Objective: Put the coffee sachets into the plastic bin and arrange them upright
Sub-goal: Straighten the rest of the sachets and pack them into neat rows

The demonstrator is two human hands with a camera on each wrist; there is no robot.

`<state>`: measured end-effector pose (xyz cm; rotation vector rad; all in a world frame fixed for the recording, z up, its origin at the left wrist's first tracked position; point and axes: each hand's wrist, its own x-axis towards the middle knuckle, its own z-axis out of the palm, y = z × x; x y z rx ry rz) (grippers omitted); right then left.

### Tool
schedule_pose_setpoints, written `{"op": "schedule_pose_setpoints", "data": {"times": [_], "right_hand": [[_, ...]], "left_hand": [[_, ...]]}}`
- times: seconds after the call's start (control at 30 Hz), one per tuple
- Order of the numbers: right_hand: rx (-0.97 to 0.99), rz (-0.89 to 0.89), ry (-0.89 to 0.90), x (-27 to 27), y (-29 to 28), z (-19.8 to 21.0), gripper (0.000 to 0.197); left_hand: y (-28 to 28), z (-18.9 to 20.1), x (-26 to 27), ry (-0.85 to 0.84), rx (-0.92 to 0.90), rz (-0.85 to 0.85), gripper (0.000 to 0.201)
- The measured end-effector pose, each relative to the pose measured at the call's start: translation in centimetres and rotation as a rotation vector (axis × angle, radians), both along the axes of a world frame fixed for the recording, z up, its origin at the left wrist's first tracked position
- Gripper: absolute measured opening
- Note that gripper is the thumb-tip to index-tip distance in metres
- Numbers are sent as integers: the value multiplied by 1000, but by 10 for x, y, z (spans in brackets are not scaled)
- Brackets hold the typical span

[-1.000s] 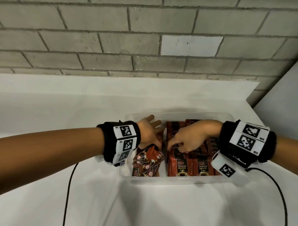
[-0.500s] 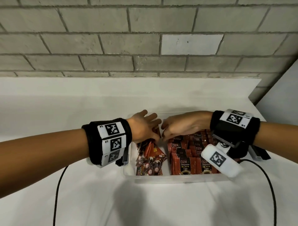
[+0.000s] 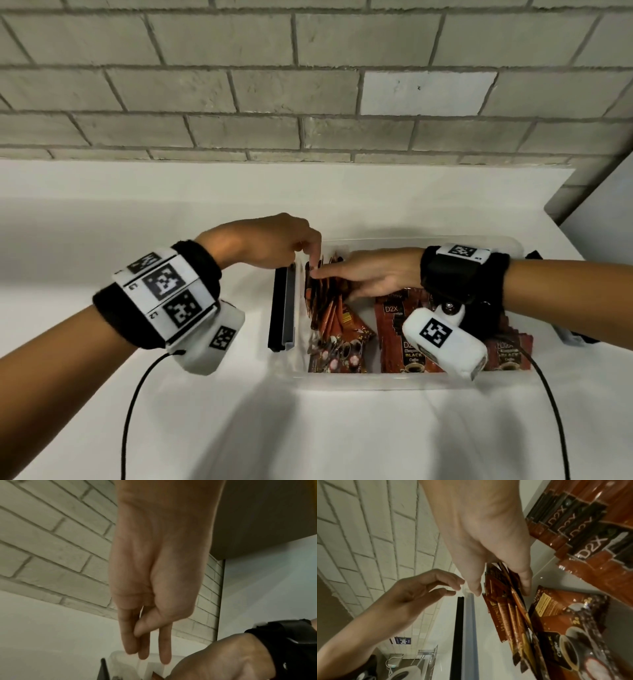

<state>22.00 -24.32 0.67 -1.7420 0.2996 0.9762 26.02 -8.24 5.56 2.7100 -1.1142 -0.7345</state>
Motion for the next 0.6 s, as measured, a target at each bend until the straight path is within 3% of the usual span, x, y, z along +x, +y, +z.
{"op": "schedule_pose_setpoints", "data": {"times": [0.07,0.2,0.47,0.6], "right_hand": [[-68,15,7,0,7,-4,44],[-129,-30,9,5,17,-8,36],[-108,-83,-1,1,4,-1,49],[-66,-111,-42,-5,-2,8,40]], "left_hand": [[4,-4,-4,14,-92,56,53],[6,-12,-9,14,-195,131,53],[7,-13,-16,-10,-231,191,51],[7,-9,-18,-25,-250,237,48]]}}
